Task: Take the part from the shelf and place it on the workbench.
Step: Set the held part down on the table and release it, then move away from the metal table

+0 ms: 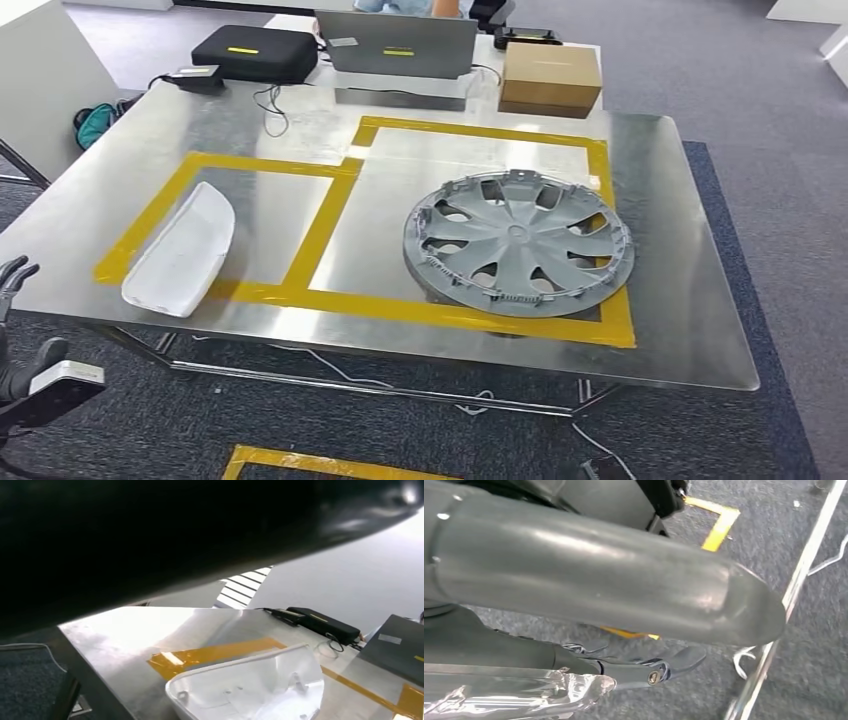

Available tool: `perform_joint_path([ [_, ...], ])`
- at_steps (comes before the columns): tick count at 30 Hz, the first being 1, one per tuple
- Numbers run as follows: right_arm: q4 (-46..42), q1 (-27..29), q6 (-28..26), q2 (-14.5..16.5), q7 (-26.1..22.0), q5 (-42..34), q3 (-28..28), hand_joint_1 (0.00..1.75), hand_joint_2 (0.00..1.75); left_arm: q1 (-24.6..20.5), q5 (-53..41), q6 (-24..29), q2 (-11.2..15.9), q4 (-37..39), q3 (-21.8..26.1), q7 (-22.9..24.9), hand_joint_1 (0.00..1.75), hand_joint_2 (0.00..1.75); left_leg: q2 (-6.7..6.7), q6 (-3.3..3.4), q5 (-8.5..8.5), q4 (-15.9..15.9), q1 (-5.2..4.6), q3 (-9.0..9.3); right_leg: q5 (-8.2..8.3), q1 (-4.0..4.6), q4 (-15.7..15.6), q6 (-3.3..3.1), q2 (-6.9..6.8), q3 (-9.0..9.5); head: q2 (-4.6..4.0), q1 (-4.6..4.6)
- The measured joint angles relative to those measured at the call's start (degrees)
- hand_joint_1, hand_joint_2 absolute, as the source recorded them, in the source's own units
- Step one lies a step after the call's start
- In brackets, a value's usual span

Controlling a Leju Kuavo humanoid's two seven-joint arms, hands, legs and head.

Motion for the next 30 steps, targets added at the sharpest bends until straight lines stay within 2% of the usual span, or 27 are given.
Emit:
perform_joint_path([
  [1,0.0,0.0,0.0,0.0,0.0,0.0,0.0,0.00,0.00,0.1,0.2,0.0,-0.1,-0.1,0.3,-0.1,0.00,0.00,0.07,0.26,0.51,0.0,-0.29,-0.67,-1.96,0.13,3.7,-0.11,0.00,-0.78,0.00,0.01],
  [2,0.0,0.0,0.0,0.0,0.0,0.0,0.0,0.00,0.00,0.3,0.4,-0.1,-0.2,-0.1,0.5,-0.3,0.00,0.00,0.11,0.44,1.01,0.0,-0.61,-1.32,-2.87,0.30,6.0,-0.38,0.01,-0.81,0.00,0.01],
  [3,0.0,0.0,0.0,0.0,0.0,-0.1,0.0,0.00,0.00,0.4,0.6,-0.1,-0.4,-0.1,0.7,-0.4,0.00,0.00,0.14,0.59,1.47,0.1,-0.96,-1.89,-2.64,0.54,6.2,-0.82,0.01,0.19,0.00,0.01],
  [4,0.0,-0.1,0.0,0.0,0.0,-0.1,0.0,0.00,0.00,0.6,0.7,-0.1,-0.5,-0.1,0.9,-0.4,0.00,0.00,0.13,0.72,1.91,0.1,-1.33,-2.38,-1.53,0.90,4.1,-1.49,0.03,2.36,0.00,0.01],
  [5,0.0,-0.1,0.0,0.0,0.0,-0.2,0.0,0.00,0.00,0.7,0.9,-0.1,-0.6,-0.2,1.1,-0.5,0.00,0.00,0.12,0.83,2.32,0.0,-1.63,-2.78,-0.17,1.43,0.2,-2.43,0.10,5.38,0.00,-0.01],
  [6,0.0,-0.3,0.0,-0.1,0.0,-0.2,0.0,0.00,0.00,0.7,1.1,-0.1,-0.7,-0.3,1.3,-0.6,0.00,0.00,0.14,0.86,2.71,0.0,-1.90,-3.13,0.47,1.96,-4.3,-3.62,0.08,8.48,0.00,-0.06],
  [7,0.0,-0.4,0.0,-0.1,0.0,-0.3,0.1,0.00,0.00,0.8,1.3,-0.2,-0.9,-0.4,1.6,-0.7,0.00,0.00,0.19,0.79,3.12,0.0,-1.99,-3.41,0.81,2.40,-8.2,-4.41,0.04,11.03,0.00,-0.07],
  [8,0.0,-0.5,0.0,-0.2,-0.1,-0.4,0.1,0.00,0.00,0.9,1.5,-0.2,-1.0,-0.5,1.9,-0.9,0.00,0.00,0.25,0.60,3.53,0.0,-1.91,-3.63,0.78,2.79,-10.8,-4.91,0.05,12.48,0.00,-0.08],
  [9,0.0,-0.6,0.0,-0.3,-0.1,-0.5,0.2,0.00,0.00,1.0,1.6,-0.3,-1.2,-0.6,2.1,-1.1,0.00,0.00,0.31,0.30,3.95,0.0,-1.76,-3.81,0.62,3.00,-12.0,-5.11,0.02,12.95,0.00,-0.07],
  [11,0.0,-0.5,0.1,-0.2,-0.2,-0.7,0.3,0.00,0.00,1.4,2.1,-0.7,-1.5,-0.9,2.7,-1.4,0.00,0.00,0.30,-0.31,4.57,-0.3,-1.54,-4.12,1.86,2.99,-13.1,-4.83,0.00,12.74,0.00,0.02],
  [12,0.0,-0.5,0.1,-0.2,-0.2,-0.9,0.4,0.00,0.00,1.7,2.4,-0.8,-1.6,-1.1,3.1,-1.4,0.00,0.00,0.25,-0.63,3.96,0.0,-1.57,-4.45,2.68,2.75,-13.7,-4.81,-0.07,12.62,0.00,-0.02],
  [13,0.0,-0.5,0.2,-0.2,-0.3,-1.0,0.4,0.00,0.00,1.8,2.7,-1.0,-1.7,-1.2,3.6,-1.5,0.00,0.00,0.21,-0.96,2.33,1.1,-1.60,-4.98,3.58,2.44,-14.3,-4.74,-0.16,12.35,0.00,-0.11],
  [14,0.0,-0.6,0.2,-0.3,-0.3,-1.0,0.4,0.00,0.00,2.0,2.9,-1.2,-1.7,-1.2,4.1,-1.5,0.00,0.00,0.18,-1.32,-0.26,3.3,-1.49,-5.72,4.34,2.13,-14.6,-4.59,-0.27,11.94,0.00,-0.20],
  [16,0.0,-0.6,0.3,-0.3,-0.3,-1.0,0.5,0.00,0.00,2.2,3.2,-1.6,-1.9,-1.2,4.7,-1.6,0.00,0.00,0.19,-2.27,-5.49,10.0,-1.07,-7.22,5.49,1.83,-14.6,-4.48,-0.38,10.48,0.00,-0.35],
  [17,0.0,-0.6,0.3,-0.2,-0.3,-0.9,0.5,0.00,0.00,2.3,3.2,-1.9,-2.0,-1.2,5.0,-1.6,0.00,0.00,0.19,-2.76,-6.49,12.9,-0.78,-7.57,6.01,1.68,-14.4,-4.32,-0.47,9.68,0.00,-0.33],
  [18,0.0,-0.6,0.3,-0.2,-0.3,-0.8,0.6,0.00,0.00,2.5,3.3,-2.1,-2.1,-1.2,5.4,-1.8,0.00,0.00,0.20,-3.27,-6.03,14.4,-0.47,-7.34,6.51,1.47,-14.2,-4.11,-0.54,8.81,0.00,-0.34],
  [19,0.0,-0.6,0.3,-0.2,-0.3,-0.8,0.7,0.00,0.00,2.6,3.4,-2.3,-2.3,-1.2,5.8,-1.9,0.00,0.00,0.22,-3.82,-4.52,14.2,-0.10,-6.34,6.98,1.18,-13.8,-3.80,-0.60,7.86,0.00,-0.33],
  [20,0.0,-0.6,0.3,-0.2,-0.3,-0.7,0.8,0.00,0.00,2.6,3.5,-2.5,-2.4,-1.2,6.2,-2.0,0.00,0.00,0.24,-4.47,-2.71,12.2,0.35,-4.43,7.35,0.84,-13.2,-3.41,-0.62,6.87,0.00,-0.34],
  [21,0.0,-0.7,0.2,-0.3,-0.3,-0.7,0.9,0.00,0.00,2.6,3.6,-2.7,-2.6,-1.3,6.5,-2.1,0.00,0.00,0.25,-5.19,-1.55,8.8,0.88,-1.73,7.61,0.65,-12.5,-2.96,-0.62,5.85,0.00,-0.43],
  [22,0.0,-0.7,0.2,-0.3,-0.3,-0.7,0.9,0.00,0.00,2.6,3.6,-2.7,-2.8,-1.3,6.7,-2.2,0.00,0.00,0.15,-5.50,-1.41,4.9,1.16,0.97,7.87,0.53,-11.8,-2.49,-0.62,4.96,0.00,-0.56],
  [23,0.0,-0.8,0.2,-0.4,-0.3,-0.7,1.0,0.00,0.00,2.6,3.6,-2.8,-2.9,-1.4,6.9,-2.2,0.00,0.00,0.13,-5.34,-1.83,1.7,1.35,2.85,8.26,0.53,-11.2,-2.02,-0.58,4.19,0.00,-0.67],
  [24,0.0,-0.9,0.2,-0.4,-0.3,-0.7,1.0,0.00,0.00,2.6,3.7,-2.9,-3.1,-1.5,7.0,-2.3,0.00,0.00,0.10,-4.86,-2.45,-0.2,1.32,3.79,8.72,0.59,-10.9,-1.58,-0.54,3.61,0.00,-0.78],
  [26,0.0,-0.7,0.2,-0.4,-0.3,-0.7,1.1,0.00,0.00,2.8,3.7,-2.9,-3.3,-1.6,7.3,-2.3,0.00,0.00,0.24,-3.25,-2.51,-0.6,1.08,3.10,9.64,0.39,-10.8,-0.87,-0.52,2.99,0.00,-0.78],
  [27,0.0,-0.5,0.2,-0.4,-0.3,-0.7,1.2,0.00,0.00,2.9,3.7,-2.9,-3.4,-1.6,7.5,-2.3,0.00,0.00,0.33,-2.57,-2.14,-0.4,1.00,2.64,9.05,0.26,-10.5,-0.60,-0.52,2.60,0.00,-0.75],
  [28,0.0,-0.4,0.2,-0.4,-0.2,-0.7,1.3,0.00,0.00,2.9,3.7,-2.9,-3.5,-1.6,7.5,-2.3,0.00,0.00,0.42,-1.83,-1.70,-0.3,0.95,2.15,7.43,0.15,-9.2,-0.37,-0.51,2.09,0.00,-0.68],
  [30,0.1,-0.4,0.2,-0.4,-0.2,-0.7,1.4,0.00,0.00,3.0,3.7,-2.9,-3.6,-1.7,7.7,-2.3,0.00,0.00,0.56,-0.71,-0.66,-0.3,0.71,1.03,1.72,0.11,-3.0,-0.04,-0.45,0.46,0.00,-0.44],
])
